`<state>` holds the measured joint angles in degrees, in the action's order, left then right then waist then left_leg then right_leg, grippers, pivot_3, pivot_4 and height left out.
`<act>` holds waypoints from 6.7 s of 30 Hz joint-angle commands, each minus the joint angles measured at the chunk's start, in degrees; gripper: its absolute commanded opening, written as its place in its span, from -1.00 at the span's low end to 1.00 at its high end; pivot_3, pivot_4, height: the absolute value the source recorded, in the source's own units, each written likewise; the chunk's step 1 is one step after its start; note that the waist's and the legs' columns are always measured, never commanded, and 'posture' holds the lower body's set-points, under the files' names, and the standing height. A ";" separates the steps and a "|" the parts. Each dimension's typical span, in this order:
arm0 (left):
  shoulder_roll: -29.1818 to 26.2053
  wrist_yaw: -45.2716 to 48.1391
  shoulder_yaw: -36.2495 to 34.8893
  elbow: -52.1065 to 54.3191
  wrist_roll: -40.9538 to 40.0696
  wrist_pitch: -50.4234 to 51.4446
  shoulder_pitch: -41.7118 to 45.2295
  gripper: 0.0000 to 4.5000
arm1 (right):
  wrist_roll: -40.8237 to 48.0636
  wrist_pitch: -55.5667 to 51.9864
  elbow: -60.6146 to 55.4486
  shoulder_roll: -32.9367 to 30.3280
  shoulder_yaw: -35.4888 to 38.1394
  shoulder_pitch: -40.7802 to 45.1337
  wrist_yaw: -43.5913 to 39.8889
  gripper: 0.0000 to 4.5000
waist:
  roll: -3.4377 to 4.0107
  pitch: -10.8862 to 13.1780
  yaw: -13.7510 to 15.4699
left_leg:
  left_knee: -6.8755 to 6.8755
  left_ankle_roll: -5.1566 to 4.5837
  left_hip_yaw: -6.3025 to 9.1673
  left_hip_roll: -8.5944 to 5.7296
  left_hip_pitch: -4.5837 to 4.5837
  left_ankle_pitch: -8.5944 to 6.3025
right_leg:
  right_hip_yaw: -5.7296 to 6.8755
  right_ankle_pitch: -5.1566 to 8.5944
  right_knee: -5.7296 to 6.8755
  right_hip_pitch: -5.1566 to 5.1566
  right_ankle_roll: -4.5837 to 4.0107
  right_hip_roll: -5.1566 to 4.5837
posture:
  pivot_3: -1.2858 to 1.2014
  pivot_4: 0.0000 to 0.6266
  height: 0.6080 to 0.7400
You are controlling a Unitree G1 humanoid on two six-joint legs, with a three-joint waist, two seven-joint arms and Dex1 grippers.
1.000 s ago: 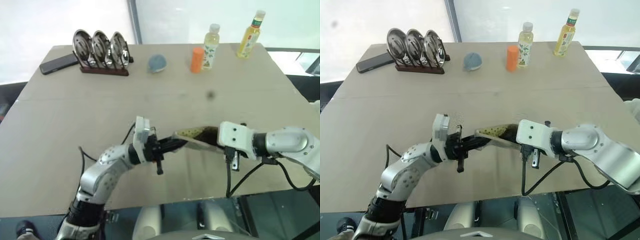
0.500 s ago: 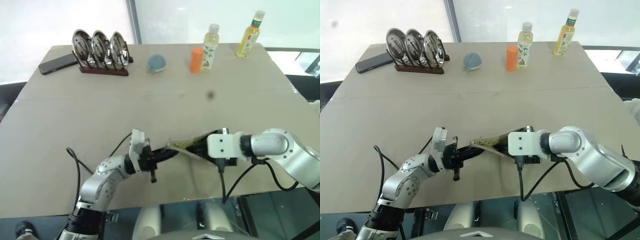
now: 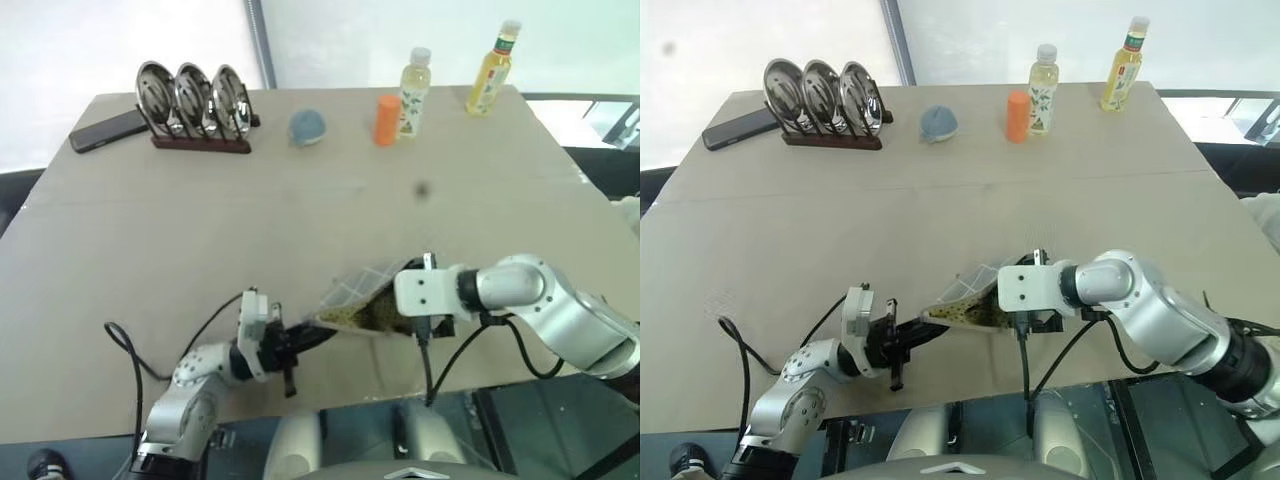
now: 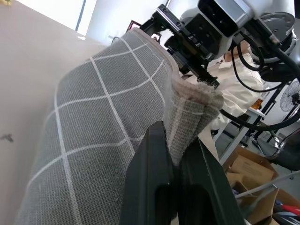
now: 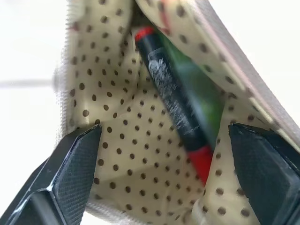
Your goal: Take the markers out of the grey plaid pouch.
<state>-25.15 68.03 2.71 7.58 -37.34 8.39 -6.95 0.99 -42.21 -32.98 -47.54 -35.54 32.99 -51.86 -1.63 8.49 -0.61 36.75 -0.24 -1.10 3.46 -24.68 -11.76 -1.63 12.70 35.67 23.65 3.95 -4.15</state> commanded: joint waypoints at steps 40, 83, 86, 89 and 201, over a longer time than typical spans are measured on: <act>3.73 3.25 -1.23 -13.60 6.73 -6.56 41.33 -1.00 | 14.24 -20.54 6.14 22.07 32.61 4.52 13.84 0.29 | 0.10 -0.06 1.25 | -0.02 -0.01 0.18 -0.12 -0.18 0.01 | 0.04 -0.15 0.09 -0.07 0.24 0.08 | 0.03 -0.52 1.00; 0.93 -3.86 -3.13 -6.38 1.21 15.95 24.29 -1.00 | -4.13 -2.19 2.90 11.42 13.44 -5.33 3.64 -0.77 | -0.16 -0.09 0.62 | 0.16 0.00 0.24 -0.14 -0.03 0.01 | 0.00 0.01 0.13 -0.25 0.04 0.09 | 0.03 -0.52 1.00; 0.11 -2.32 -2.91 -8.83 3.61 11.78 23.88 -1.00 | 0.87 -8.20 -4.72 10.10 19.91 -6.70 2.05 -0.77 | -0.14 -0.07 0.90 | 0.07 0.00 0.24 -0.14 -0.09 0.01 | 0.00 0.00 0.13 -0.17 0.04 0.10 | 0.03 -0.52 1.00; -0.84 -0.56 -2.04 -10.61 5.36 8.12 23.41 -1.00 | 5.33 -13.08 -7.33 10.75 24.71 -7.31 2.29 -0.77 | -0.12 -0.06 1.04 | 0.03 0.00 0.24 -0.14 -0.06 0.01 | 0.01 0.02 0.11 -0.16 0.03 0.10 | 0.03 -0.52 1.00; -1.76 -10.51 -3.54 -19.67 14.55 -29.56 22.80 -1.00 | 11.07 -15.08 11.08 9.31 46.80 -13.14 17.93 0.98 | 0.07 0.07 0.01 | 0.01 -0.01 0.13 -0.14 -0.03 0.02 | -0.13 -0.13 0.15 -0.17 0.26 0.11 | 0.03 -0.52 1.00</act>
<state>-27.30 56.62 0.80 -14.95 -19.23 -22.33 15.61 8.04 -58.48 -13.59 -37.79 5.63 19.71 -31.31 -1.56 8.56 -0.60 36.74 -0.25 -0.96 3.32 -24.72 -11.75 -1.75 12.57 35.82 23.49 4.22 -4.04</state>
